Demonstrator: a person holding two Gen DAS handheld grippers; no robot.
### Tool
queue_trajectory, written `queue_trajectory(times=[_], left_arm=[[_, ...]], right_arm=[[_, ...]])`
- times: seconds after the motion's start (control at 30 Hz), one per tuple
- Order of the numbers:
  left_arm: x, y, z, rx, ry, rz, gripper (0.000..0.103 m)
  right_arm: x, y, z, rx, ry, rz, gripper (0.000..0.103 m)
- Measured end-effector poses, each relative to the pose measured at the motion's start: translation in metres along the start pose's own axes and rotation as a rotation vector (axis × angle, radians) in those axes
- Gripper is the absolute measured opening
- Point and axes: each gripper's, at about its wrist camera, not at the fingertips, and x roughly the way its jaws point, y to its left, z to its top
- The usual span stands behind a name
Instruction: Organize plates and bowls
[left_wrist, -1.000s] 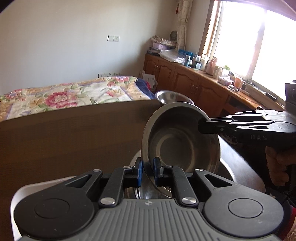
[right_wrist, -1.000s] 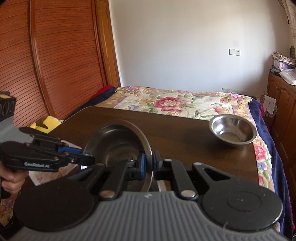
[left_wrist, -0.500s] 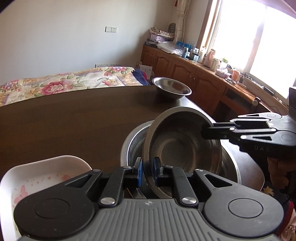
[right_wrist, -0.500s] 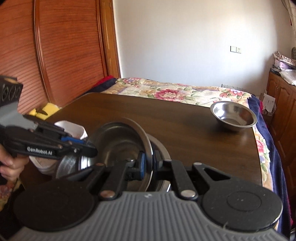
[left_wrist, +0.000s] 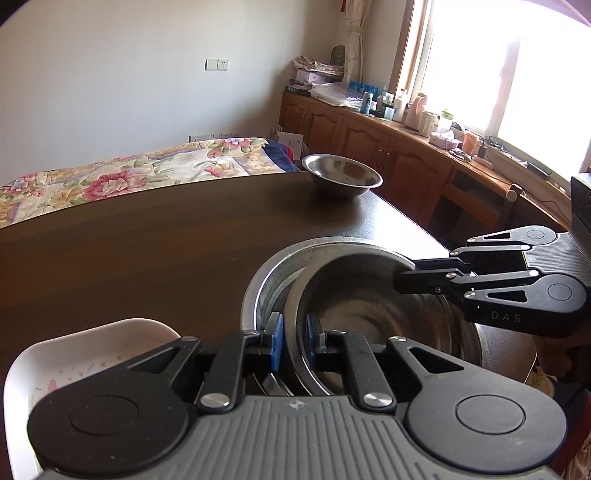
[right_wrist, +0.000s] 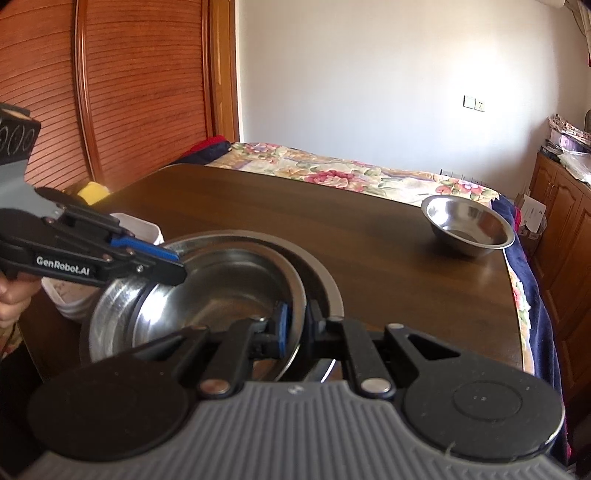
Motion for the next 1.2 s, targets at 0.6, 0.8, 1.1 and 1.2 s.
queue_trajectory(times=[0.6,0.8,1.1,1.2], left_arm=[[-0.003,0.003,0.013,-0.008,-0.033,0.017,0.017],[-0.003,0.006,0.021,-0.01,-0.07,0.036,0.033],[0.004,0.01,0.033,-0.035,-0.088,0.053,0.051],[0.005,0.008,0.039,-0.031,-0.098,0.058,0.057]], right_arm=[[-0.003,-0.019,0.013,0.032,-0.084,-0.031,0.012],[-0.002,-0.039,0.015,0.074,-0.125,-0.071,0.012],[0.008,-0.079,0.013,0.121,-0.154,-0.146,0.015],[0.01,-0.095,0.013,0.151,-0.161,-0.159,0.033]])
